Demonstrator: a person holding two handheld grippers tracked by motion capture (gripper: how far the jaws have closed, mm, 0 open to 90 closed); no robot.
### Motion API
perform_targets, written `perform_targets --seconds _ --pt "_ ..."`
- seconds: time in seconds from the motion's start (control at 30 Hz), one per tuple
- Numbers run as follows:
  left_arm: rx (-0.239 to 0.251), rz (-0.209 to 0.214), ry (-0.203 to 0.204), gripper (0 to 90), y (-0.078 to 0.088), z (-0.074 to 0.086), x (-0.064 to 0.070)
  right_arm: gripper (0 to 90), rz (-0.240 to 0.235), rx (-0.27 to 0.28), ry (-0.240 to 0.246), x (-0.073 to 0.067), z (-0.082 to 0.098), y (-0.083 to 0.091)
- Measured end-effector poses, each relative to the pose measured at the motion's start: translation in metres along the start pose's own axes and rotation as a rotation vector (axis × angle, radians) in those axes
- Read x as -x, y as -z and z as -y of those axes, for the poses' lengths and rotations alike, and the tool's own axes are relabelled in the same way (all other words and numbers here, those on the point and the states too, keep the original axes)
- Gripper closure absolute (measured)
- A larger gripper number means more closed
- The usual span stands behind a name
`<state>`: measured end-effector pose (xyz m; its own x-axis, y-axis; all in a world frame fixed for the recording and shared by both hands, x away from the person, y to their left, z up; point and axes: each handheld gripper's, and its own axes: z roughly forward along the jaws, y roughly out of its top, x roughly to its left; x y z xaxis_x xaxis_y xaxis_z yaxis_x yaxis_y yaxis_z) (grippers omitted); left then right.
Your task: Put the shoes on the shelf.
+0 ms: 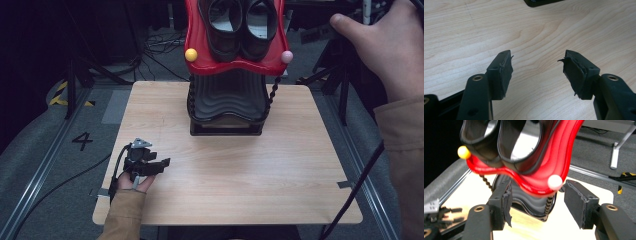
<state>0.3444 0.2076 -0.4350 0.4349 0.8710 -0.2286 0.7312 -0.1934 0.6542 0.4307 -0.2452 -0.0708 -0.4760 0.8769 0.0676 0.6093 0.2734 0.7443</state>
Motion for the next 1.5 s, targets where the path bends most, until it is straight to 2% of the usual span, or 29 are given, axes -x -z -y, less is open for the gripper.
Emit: perform_targets --seconds 0.03,0.07,0.13,0.17,0.23,0.3,0.47,0.57,0.63,0.7,0.73,0.8,0.87,1.0,1.07,1.2,1.27,1.37,1.4,1.5 --pt "0.000 0.000 0.000 40.4 0.000 0.000 0.000 40.0 0.000 0.000 0.000 0.000 0.000 0.000" --pt "0.003 -0.004 -0.001 40.4 0.001 0.000 0.000 38.9 -0.003 -0.014 0.027 0.004 0.008 0.003" --pt "0.002 -0.004 0.000 40.4 0.001 0.000 -0.001 38.9 -0.004 -0.021 0.043 0.006 0.012 0.005" --pt "0.001 -0.005 -0.001 40.4 0.001 0.001 -0.001 38.5 -0.004 -0.028 0.061 0.010 0.021 0.007" --pt "0.001 -0.009 -0.001 40.4 0.002 0.002 -0.001 38.1 -0.008 -0.030 0.063 0.012 0.025 0.008" --pt "0.001 -0.012 0.004 40.4 0.003 0.003 -0.001 37.9 -0.033 -0.048 0.057 0.021 0.045 0.006" --pt "0.000 -0.021 0.004 40.4 0.007 0.008 -0.002 37.7 -0.062 -0.071 0.047 0.031 0.067 -0.002" --pt "0.003 -0.029 0.006 40.4 0.011 0.013 -0.003 37.5 -0.104 -0.079 0.071 0.036 0.091 -0.014" --pt "0.002 -0.038 0.015 40.4 0.013 0.015 -0.004 37.3 -0.114 -0.082 0.072 0.037 0.096 -0.017" --pt "0.005 -0.045 0.025 40.4 0.016 0.019 -0.006 37.1 -0.143 -0.099 0.080 0.041 0.120 -0.032" --pt "0.005 -0.045 0.025 40.4 0.016 0.019 -0.006 37.1 -0.143 -0.099 0.080 0.041 0.120 -0.032" --pt "0.005 -0.047 0.028 40.4 0.019 0.021 -0.006 37.1 -0.155 -0.103 0.084 0.043 0.133 -0.040" --pt "0.007 -0.053 0.028 40.4 0.020 0.022 -0.005 37.2 -0.209 -0.108 0.083 0.046 0.154 -0.051" --pt "0.001 -0.056 0.029 40.4 0.020 0.023 -0.005 37.1 -0.227 -0.112 0.095 0.048 0.164 -0.056" --pt "0.000 -0.055 0.030 40.4 0.020 0.023 -0.005 37.2 -0.246 -0.137 0.114 0.050 0.184 -0.067" --pt "0.006 -0.060 0.037 40.4 0.020 0.022 -0.005 36.2 -0.273 -0.176 0.146 0.049 0.206 -0.083" --pt "0.004 -0.063 0.038 40.5 0.019 0.022 -0.005 36.2 -0.289 -0.171 0.168 0.048 0.216 -0.089" --pt "0.000 -0.062 0.038 40.5 0.018 0.022 -0.004 36.2 -0.339 -0.164 0.203 0.044 0.232 -0.103" --pt "0.000 -0.062 0.038 40.5 0.018 0.022 -0.004 36.2 -0.339 -0.164 0.203 0.044 0.232 -0.103" --pt "-0.008 -0.065 0.026 40.4 0.018 0.021 -0.003 36.1 -0.382 -0.162 0.223 0.041 0.249 -0.121"
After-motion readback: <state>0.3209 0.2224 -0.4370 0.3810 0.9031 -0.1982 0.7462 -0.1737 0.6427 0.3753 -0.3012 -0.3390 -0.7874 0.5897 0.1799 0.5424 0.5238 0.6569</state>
